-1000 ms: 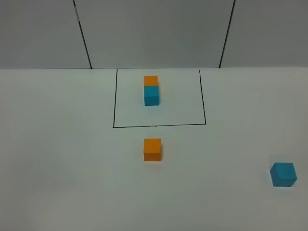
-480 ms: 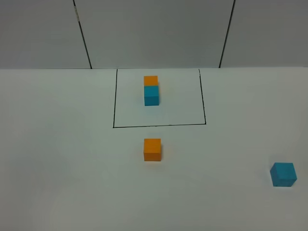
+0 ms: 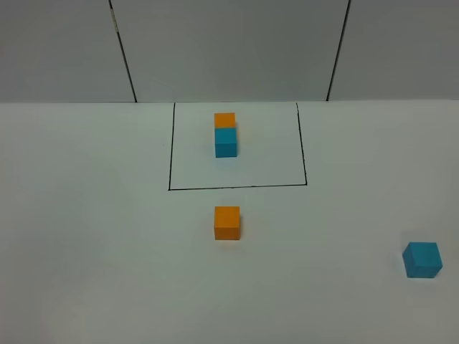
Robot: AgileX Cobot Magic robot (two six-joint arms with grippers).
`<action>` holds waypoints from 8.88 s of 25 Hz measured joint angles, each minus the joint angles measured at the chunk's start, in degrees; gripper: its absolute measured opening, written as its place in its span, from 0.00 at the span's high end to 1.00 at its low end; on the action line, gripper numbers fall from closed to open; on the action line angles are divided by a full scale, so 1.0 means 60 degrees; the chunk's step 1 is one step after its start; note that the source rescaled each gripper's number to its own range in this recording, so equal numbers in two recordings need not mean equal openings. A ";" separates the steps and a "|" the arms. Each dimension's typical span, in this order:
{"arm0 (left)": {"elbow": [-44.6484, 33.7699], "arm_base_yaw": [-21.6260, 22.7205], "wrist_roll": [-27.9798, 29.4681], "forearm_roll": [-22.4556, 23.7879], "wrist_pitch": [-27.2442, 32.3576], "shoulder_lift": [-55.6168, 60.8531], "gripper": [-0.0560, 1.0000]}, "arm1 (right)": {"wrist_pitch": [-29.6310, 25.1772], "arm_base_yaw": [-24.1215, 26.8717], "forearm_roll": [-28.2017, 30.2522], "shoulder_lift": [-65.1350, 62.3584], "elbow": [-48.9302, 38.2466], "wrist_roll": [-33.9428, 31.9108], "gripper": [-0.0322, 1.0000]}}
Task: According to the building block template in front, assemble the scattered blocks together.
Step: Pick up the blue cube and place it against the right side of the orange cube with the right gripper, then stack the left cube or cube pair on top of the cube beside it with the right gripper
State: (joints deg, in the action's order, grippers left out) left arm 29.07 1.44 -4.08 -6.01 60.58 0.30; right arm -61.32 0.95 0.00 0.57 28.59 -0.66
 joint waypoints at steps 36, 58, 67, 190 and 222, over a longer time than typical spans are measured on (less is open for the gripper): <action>0.0000 0.0000 0.0059 0.0030 -0.0036 0.0000 0.16 | 0.0000 0.0000 0.0000 0.0000 0.0000 0.0000 0.27; 0.0000 0.0000 0.0063 0.0032 -0.0059 0.0000 0.16 | 0.2897 0.0000 -0.2820 0.9214 0.0946 0.1448 0.01; 0.0000 0.0000 0.0063 0.0041 -0.0063 0.0000 0.16 | 0.4174 -0.0728 -0.3071 1.4743 0.2826 0.1957 0.01; 0.0000 0.0000 0.0071 0.0040 -0.0071 0.0000 0.19 | -0.1346 -0.4632 -0.1342 2.0011 1.3651 0.5645 0.01; 0.0000 0.0000 0.0071 0.0040 -0.0071 0.0000 0.20 | 0.6215 -0.2866 -0.1140 1.4018 0.4092 0.1239 0.01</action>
State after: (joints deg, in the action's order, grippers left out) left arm 29.07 1.44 -3.66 -5.76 60.16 0.30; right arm -24.03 -16.25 -6.84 84.68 53.14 6.77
